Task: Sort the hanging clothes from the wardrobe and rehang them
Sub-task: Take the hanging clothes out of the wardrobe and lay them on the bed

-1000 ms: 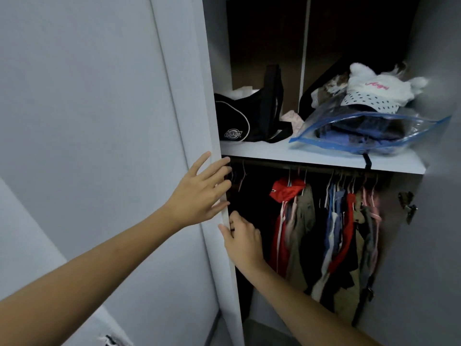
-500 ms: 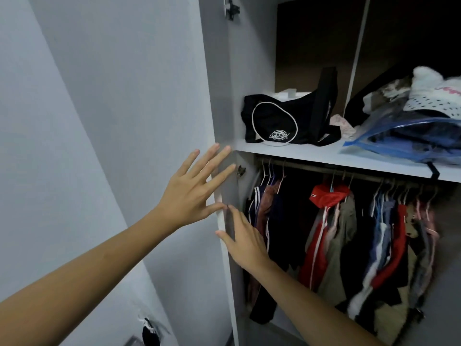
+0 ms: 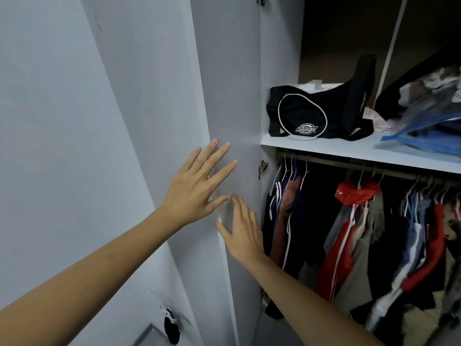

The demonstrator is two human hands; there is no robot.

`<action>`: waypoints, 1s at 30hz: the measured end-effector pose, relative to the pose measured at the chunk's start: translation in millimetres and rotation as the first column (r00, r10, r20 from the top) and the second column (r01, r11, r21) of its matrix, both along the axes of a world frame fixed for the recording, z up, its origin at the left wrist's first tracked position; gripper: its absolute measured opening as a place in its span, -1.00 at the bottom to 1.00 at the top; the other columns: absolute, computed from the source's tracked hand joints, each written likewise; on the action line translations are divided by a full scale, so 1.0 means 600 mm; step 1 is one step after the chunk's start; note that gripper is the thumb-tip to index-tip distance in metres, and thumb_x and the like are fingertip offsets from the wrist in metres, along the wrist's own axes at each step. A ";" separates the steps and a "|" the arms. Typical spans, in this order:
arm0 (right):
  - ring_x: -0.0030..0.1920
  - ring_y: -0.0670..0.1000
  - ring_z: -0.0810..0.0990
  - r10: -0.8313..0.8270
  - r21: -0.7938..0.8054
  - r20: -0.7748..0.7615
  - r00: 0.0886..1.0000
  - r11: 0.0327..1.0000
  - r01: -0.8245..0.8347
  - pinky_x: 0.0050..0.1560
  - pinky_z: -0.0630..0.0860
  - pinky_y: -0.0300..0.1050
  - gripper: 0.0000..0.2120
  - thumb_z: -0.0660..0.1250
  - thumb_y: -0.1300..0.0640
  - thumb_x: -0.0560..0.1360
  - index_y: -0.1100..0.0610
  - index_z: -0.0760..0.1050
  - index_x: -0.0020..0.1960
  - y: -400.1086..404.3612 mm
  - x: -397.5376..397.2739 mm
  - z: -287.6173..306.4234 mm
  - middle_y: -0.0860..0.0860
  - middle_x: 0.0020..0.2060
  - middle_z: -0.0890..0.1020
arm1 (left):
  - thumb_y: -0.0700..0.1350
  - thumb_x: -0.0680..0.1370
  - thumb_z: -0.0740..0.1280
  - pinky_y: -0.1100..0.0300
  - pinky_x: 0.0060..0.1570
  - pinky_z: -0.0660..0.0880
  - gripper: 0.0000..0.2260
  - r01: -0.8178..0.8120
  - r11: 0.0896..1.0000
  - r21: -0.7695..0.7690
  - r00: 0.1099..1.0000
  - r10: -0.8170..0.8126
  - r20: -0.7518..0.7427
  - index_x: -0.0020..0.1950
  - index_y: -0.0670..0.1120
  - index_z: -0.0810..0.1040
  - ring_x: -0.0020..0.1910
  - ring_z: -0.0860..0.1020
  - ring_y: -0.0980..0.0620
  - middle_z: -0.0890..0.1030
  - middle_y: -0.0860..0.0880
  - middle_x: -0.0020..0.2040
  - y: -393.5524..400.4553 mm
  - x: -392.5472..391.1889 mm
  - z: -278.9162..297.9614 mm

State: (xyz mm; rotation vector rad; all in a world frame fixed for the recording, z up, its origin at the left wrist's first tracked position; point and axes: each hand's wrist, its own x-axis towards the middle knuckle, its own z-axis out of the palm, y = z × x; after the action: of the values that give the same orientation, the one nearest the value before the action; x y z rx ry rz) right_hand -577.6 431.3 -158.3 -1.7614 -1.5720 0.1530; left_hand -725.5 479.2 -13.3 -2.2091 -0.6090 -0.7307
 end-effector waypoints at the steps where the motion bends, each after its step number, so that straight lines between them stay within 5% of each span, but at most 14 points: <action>1: 0.62 0.08 0.15 -0.001 -0.007 0.001 1.000 1.000 0.001 0.48 0.40 0.12 -0.16 0.22 -0.36 0.60 -0.06 -0.07 0.70 0.002 -0.002 0.001 -0.04 0.67 0.09 | 0.28 0.65 0.27 -0.20 0.62 0.11 -0.35 -0.004 1.000 -0.004 1.000 0.004 -0.004 0.65 -0.03 0.30 0.68 0.03 -0.21 0.12 -0.17 0.69 0.000 -0.002 -0.002; 10: 0.63 0.16 0.09 0.028 -0.140 0.038 0.999 0.990 -0.022 0.52 0.30 0.18 -0.22 0.19 -0.26 0.66 -0.03 -0.11 0.70 -0.013 0.042 0.005 0.07 0.67 0.08 | 0.28 0.68 0.17 -0.15 0.64 0.06 -0.32 -0.051 0.993 -0.111 0.998 0.053 0.015 0.70 -0.02 0.15 0.69 0.05 -0.14 0.16 -0.13 0.68 -0.003 0.011 -0.023; 20: 0.58 0.10 0.19 -0.072 -0.085 0.088 0.994 0.993 0.079 0.46 0.40 0.14 -0.25 0.19 -0.25 0.65 -0.04 -0.05 0.69 -0.111 0.193 -0.005 -0.01 0.63 0.18 | 0.28 0.67 0.12 -0.12 0.57 0.23 -0.35 -0.054 0.958 -0.282 0.997 0.067 0.037 0.68 -0.03 0.20 0.63 0.22 -0.16 0.30 -0.13 0.63 -0.045 0.113 -0.071; 30: 0.54 0.05 0.25 -0.106 -0.076 0.116 0.988 0.990 0.115 0.39 0.47 0.09 -0.32 0.17 -0.24 0.67 0.00 0.07 0.67 -0.191 0.343 -0.025 -0.04 0.57 0.28 | 0.35 0.67 0.00 0.00 0.07 0.57 -0.36 -0.090 0.823 -0.561 0.980 0.174 0.099 0.59 -0.02 0.36 0.31 0.48 -0.04 0.53 0.00 0.32 -0.114 0.235 -0.144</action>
State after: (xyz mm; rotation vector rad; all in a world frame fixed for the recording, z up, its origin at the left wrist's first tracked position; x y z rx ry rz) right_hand -371.7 316.9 -173.1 -1.9467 -1.5608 0.0672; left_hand -584.7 410.9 -99.9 -2.6136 -1.1624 -0.7084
